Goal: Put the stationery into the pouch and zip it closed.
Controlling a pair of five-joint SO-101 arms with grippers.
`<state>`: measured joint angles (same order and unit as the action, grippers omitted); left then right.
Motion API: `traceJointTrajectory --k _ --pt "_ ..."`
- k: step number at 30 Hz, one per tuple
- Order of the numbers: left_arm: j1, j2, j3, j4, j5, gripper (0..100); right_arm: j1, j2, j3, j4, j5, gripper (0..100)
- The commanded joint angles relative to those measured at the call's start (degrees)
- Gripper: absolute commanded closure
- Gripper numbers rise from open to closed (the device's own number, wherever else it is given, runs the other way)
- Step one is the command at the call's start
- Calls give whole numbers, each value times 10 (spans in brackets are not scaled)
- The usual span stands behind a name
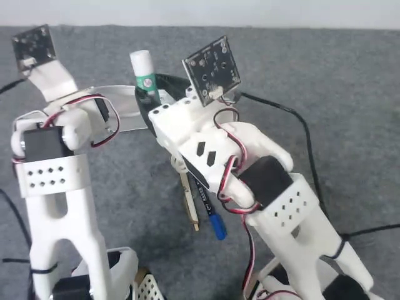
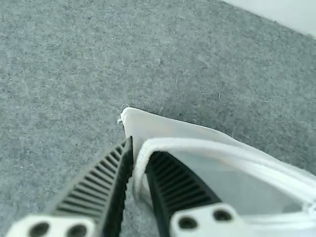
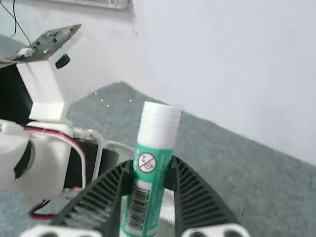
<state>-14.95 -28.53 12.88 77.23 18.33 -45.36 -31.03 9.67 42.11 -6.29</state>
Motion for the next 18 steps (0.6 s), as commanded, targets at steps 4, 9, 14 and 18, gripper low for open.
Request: traceJointTrajectory --k 4,9,14,18 --pt "-1 -4 -36 4 -4 991 -5 -29 44 -130 9 992" --pt "-1 -4 -36 4 -4 991 -5 -29 106 -225 9 992" --pt "-1 -4 -36 4 -4 991 -5 -22 205 -375 9 992" --pt "-1 -4 -36 4 -4 991 -5 -22 278 -496 10 992"
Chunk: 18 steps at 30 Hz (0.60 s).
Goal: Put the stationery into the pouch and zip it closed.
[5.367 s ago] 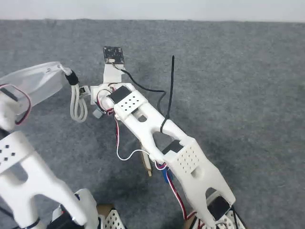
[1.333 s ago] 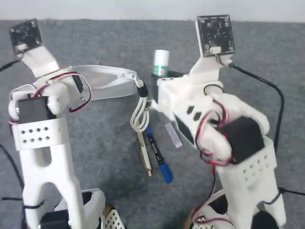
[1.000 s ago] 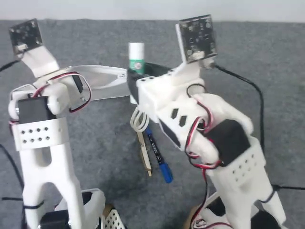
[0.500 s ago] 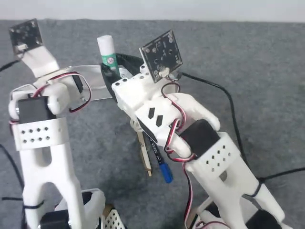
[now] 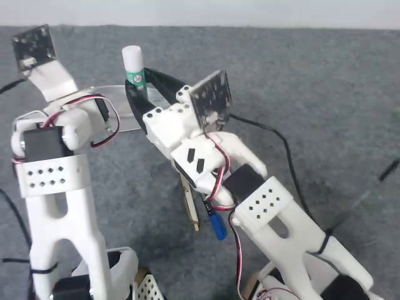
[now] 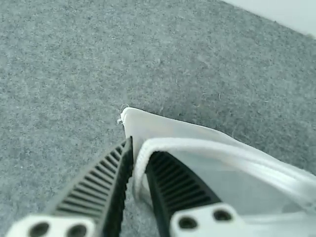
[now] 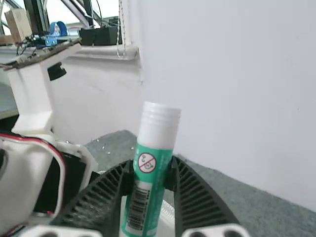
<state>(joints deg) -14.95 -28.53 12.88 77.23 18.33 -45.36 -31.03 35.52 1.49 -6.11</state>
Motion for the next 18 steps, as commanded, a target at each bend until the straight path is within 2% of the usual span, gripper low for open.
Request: traceJointTrajectory --k 1,8,12,18 --pt "-1 -4 -36 4 -4 991 -5 -22 32 -114 8 992" --pt "-1 -4 -36 4 -4 991 -3 7 52 -175 8 992" --pt "-1 -4 -35 4 -4 991 -2 76 52 -251 13 992" --pt "-4 -4 -34 4 -4 991 -5 153 84 -388 140 992"
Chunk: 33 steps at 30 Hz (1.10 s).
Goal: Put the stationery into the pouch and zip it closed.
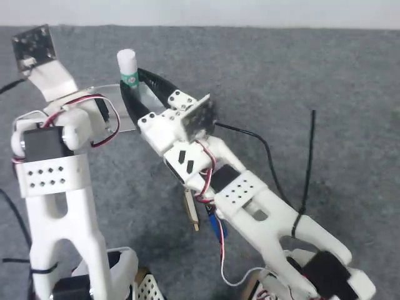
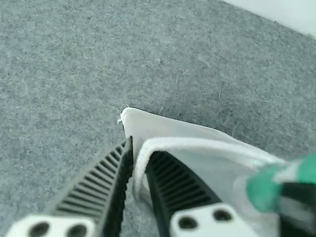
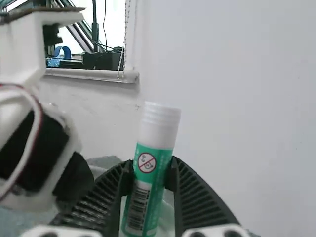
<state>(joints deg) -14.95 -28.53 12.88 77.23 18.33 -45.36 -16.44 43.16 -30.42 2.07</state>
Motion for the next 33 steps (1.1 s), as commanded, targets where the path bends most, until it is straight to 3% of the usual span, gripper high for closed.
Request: traceJointTrajectory --k 1,8,15,28,33 --pt "-4 -4 -34 4 -4 991 -6 12 20 -95 72 992" --pt "-4 -4 -34 4 -4 991 -6 22 62 -145 91 987" --pt "-4 -4 -34 4 -4 991 -11 20 86 -145 92 768" --pt "-4 -4 -33 4 -4 991 -15 14 91 -143 94 798" --pt "-4 -3 -33 4 -4 991 -15 -67 101 -54 90 797"
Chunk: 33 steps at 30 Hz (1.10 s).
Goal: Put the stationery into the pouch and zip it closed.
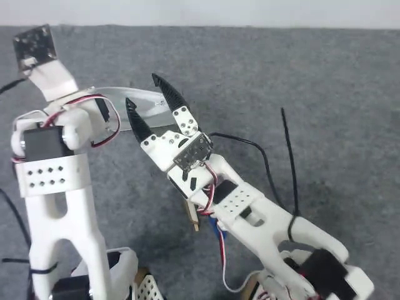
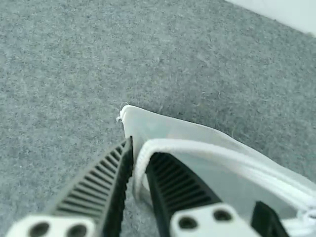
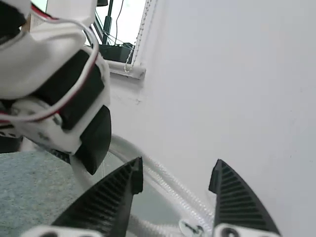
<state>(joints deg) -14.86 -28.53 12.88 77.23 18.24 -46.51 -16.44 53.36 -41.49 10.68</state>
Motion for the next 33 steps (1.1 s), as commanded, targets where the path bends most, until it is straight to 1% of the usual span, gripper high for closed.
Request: traceJointTrajectory --k 1,5,10,15,19,23,27,33 --pt "-4 -3 -33 4 -4 991 -4 -89 -2 91 2 797" --pt "-4 0 -32 4 -4 991 3 -163 -26 241 -56 797" --pt "-4 0 -30 4 -3 991 44 -225 -88 435 -105 797" --pt "-4 -1 -20 0 -3 991 73 -249 -162 621 -168 797" --pt "-5 -1 -20 0 -2 991 85 -255 -207 741 -191 797" --pt "-5 0 -20 0 -2 991 99 -255 -230 818 -192 797" --pt "-5 0 -20 0 -2 991 109 -257 -230 873 -190 797" --pt "-6 0 -15 0 -2 991 115 -316 -230 959 -188 800"
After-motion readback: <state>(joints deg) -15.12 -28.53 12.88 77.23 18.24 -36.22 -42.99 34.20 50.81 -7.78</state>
